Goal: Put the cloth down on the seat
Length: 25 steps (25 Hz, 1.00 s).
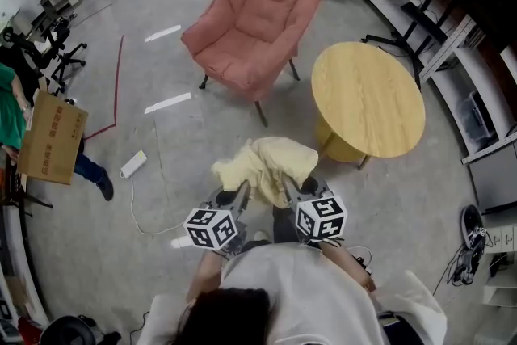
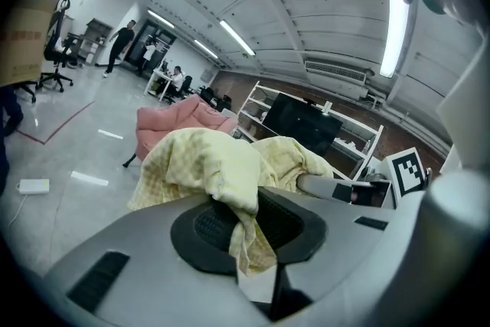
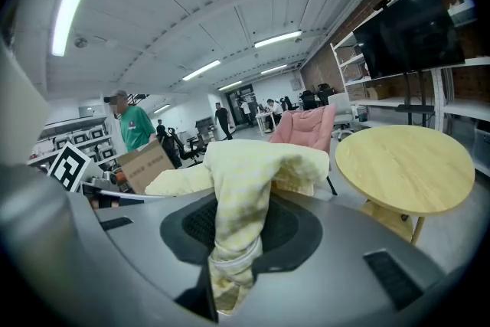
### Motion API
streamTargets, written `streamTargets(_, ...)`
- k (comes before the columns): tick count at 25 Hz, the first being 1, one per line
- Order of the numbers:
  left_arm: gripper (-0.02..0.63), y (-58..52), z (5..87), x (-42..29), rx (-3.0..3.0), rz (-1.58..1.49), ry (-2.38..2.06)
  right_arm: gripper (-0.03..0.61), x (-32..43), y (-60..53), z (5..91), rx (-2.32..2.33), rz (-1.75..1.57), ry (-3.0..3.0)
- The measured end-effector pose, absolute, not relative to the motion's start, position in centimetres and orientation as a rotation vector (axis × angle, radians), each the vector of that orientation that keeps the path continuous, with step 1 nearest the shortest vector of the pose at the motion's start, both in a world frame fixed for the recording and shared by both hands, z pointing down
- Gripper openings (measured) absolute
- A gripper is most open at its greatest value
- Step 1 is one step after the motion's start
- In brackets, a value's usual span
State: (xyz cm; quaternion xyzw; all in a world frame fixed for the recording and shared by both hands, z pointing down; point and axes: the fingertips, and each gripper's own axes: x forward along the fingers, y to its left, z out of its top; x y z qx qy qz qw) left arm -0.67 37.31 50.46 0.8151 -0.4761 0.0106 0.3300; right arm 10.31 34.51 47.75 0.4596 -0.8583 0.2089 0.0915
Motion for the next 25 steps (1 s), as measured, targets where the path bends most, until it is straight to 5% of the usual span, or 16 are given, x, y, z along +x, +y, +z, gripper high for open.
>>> streamTargets(25,0.086,15.7,50.4,3.4,2.029,0.01,-1.397,0.11,13.9,11.9,47.6,1.199,0.524,-2.582)
